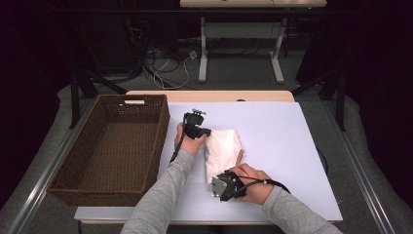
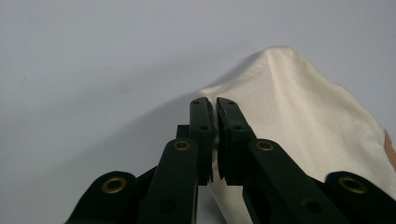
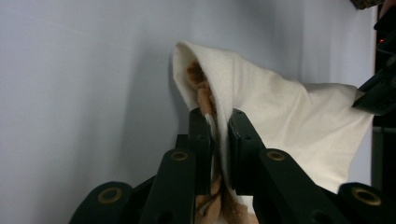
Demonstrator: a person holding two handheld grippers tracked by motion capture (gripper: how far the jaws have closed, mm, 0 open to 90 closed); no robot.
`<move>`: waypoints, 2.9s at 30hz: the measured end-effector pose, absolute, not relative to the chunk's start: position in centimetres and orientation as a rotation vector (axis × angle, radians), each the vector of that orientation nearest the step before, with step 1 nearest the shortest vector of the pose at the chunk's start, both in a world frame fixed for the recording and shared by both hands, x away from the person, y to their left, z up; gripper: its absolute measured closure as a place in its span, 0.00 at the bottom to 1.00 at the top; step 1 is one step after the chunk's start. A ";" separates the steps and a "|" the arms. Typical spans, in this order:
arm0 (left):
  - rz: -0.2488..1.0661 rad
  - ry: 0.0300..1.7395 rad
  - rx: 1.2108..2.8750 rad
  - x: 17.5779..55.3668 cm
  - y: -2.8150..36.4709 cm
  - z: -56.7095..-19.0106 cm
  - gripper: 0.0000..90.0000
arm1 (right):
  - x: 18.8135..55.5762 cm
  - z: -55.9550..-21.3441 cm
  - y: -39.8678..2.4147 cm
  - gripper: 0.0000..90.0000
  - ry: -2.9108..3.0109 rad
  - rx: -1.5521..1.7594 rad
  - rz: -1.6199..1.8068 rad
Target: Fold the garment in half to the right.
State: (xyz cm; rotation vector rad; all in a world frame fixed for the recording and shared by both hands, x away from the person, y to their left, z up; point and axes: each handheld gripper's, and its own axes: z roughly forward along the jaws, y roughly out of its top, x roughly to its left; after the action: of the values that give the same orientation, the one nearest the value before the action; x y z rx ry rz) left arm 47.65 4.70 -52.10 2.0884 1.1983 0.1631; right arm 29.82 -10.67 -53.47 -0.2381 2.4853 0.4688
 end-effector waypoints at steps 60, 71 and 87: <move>0.233 1.020 2.039 38.0 4.7 -42.3 0.95 | 24.1 -47.5 -12.2 0.91 1.870 -0.475 0.557; 0.269 0.984 2.041 36.1 6.7 -41.4 0.95 | 23.5 -46.8 -11.1 0.91 1.860 -0.509 0.579; 0.305 0.996 2.006 34.8 10.7 -40.1 0.95 | 23.5 -45.7 -8.4 0.91 1.834 -0.545 0.646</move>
State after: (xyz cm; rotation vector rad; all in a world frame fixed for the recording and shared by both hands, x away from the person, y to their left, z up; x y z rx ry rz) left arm 34.76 10.66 -40.07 2.0063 0.9959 0.3050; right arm 23.48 -8.43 -45.74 -0.5451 1.8344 0.6456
